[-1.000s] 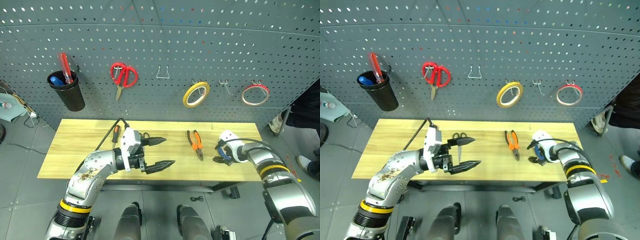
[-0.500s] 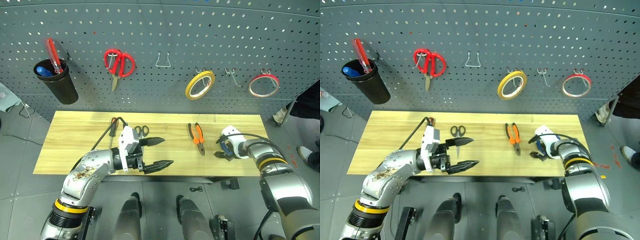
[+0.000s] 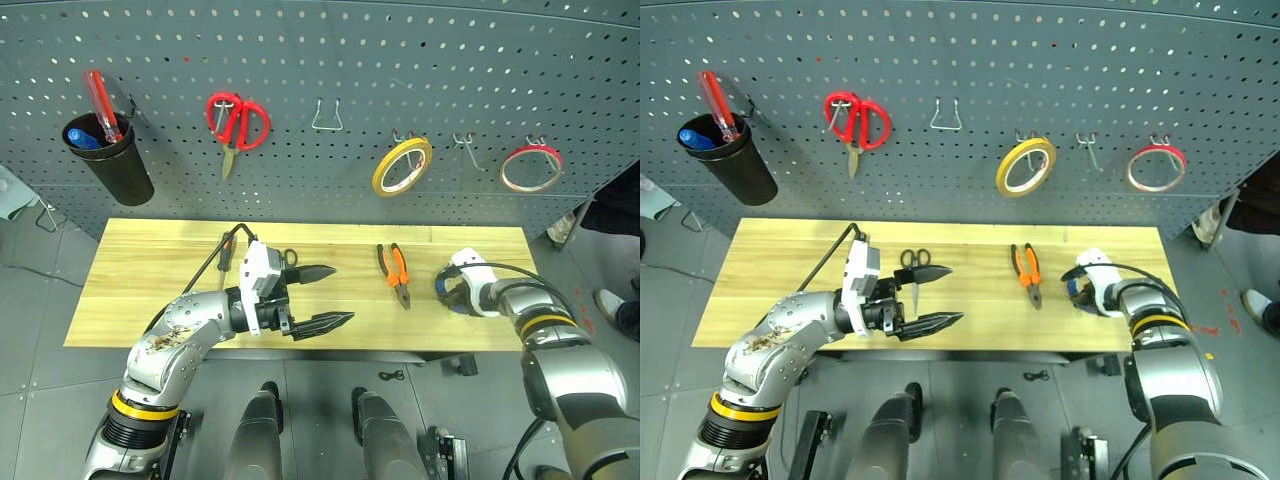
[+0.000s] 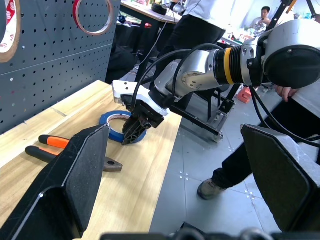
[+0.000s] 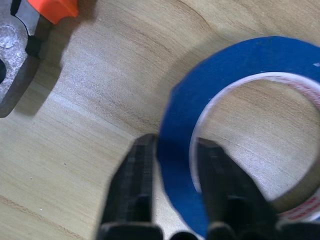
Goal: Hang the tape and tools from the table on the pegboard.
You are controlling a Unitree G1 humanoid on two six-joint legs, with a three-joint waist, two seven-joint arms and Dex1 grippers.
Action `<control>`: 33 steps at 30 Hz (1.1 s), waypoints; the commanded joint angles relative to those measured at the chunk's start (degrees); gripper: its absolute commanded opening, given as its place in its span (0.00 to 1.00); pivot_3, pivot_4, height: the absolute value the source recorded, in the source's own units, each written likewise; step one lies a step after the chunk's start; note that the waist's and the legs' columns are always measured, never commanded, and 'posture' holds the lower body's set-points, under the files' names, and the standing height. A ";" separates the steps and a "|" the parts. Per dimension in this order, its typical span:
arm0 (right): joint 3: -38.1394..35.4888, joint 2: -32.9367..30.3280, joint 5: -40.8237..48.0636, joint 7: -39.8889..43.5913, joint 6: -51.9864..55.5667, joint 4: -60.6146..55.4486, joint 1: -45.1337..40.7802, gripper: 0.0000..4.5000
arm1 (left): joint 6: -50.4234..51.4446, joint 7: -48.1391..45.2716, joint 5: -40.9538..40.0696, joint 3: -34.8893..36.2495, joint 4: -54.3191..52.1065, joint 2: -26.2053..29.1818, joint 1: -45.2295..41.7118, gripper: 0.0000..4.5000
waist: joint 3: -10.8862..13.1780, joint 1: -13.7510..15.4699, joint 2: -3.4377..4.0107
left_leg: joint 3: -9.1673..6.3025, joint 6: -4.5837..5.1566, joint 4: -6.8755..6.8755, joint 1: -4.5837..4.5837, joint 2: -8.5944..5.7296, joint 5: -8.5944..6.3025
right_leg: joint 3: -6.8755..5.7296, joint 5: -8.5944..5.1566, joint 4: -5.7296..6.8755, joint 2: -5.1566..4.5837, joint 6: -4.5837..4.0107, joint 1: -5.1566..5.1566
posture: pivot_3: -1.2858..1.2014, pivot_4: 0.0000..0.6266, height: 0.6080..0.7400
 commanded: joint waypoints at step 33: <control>-8.75 -4.39 -3.37 -18.89 -9.69 -64.73 19.73 0.33 | 17.23 15.56 -26.93 14.48 4.51 -6.26 -16.67 1.00 | -0.08 -0.04 0.11 | -0.88 -0.24 0.08 -1.19 -0.53 0.40 | -0.28 0.21 0.48 -0.11 -0.07 -0.82 | 0.55 0.41 1.00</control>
